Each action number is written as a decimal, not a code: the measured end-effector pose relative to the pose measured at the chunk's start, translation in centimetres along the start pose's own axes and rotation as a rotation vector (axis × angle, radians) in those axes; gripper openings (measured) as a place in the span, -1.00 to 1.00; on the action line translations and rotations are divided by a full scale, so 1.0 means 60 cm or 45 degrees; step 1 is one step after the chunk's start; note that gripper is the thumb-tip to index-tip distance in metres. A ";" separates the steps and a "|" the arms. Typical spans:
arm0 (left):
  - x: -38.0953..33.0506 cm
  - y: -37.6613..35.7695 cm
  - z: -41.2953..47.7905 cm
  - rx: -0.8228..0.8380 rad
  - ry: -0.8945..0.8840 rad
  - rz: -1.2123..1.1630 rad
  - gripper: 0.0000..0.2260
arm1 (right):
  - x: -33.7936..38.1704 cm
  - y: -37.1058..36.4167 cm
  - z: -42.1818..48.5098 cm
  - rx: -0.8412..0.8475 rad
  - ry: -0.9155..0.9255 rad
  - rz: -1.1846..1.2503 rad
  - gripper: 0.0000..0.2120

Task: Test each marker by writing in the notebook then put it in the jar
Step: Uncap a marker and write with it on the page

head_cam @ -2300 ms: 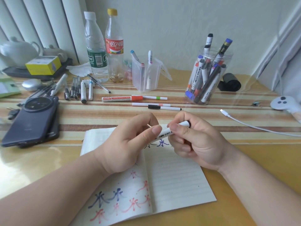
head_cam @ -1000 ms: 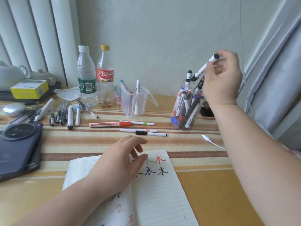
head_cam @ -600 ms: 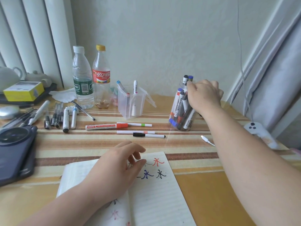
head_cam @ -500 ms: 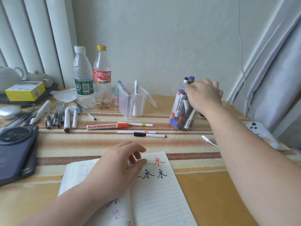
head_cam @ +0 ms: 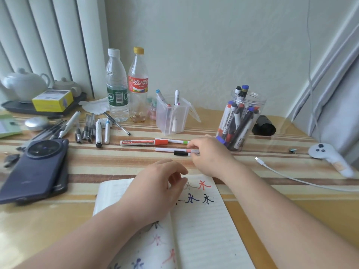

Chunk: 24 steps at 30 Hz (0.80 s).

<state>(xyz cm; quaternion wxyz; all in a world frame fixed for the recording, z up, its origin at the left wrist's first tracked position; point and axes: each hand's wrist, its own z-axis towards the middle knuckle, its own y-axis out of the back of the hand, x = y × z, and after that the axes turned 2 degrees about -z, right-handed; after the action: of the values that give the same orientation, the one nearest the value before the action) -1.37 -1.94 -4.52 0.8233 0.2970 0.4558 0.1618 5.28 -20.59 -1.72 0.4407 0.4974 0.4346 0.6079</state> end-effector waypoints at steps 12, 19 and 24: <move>0.007 0.005 0.006 -0.100 0.098 0.004 -0.80 | -0.006 0.018 0.013 0.123 0.040 -0.192 -0.94; 0.011 0.004 0.006 -0.124 0.058 -0.014 -0.83 | -0.014 0.035 -0.003 0.143 0.041 -0.198 -0.91; 0.010 0.006 0.007 -0.126 -0.030 0.050 -0.64 | -0.009 0.070 -0.056 0.068 0.144 0.017 -0.90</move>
<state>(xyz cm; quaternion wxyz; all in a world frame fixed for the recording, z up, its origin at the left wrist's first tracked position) -0.66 -1.47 -4.52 0.8389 0.2667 0.4318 0.1968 1.60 -22.40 1.81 0.3979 0.4768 0.4716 0.6260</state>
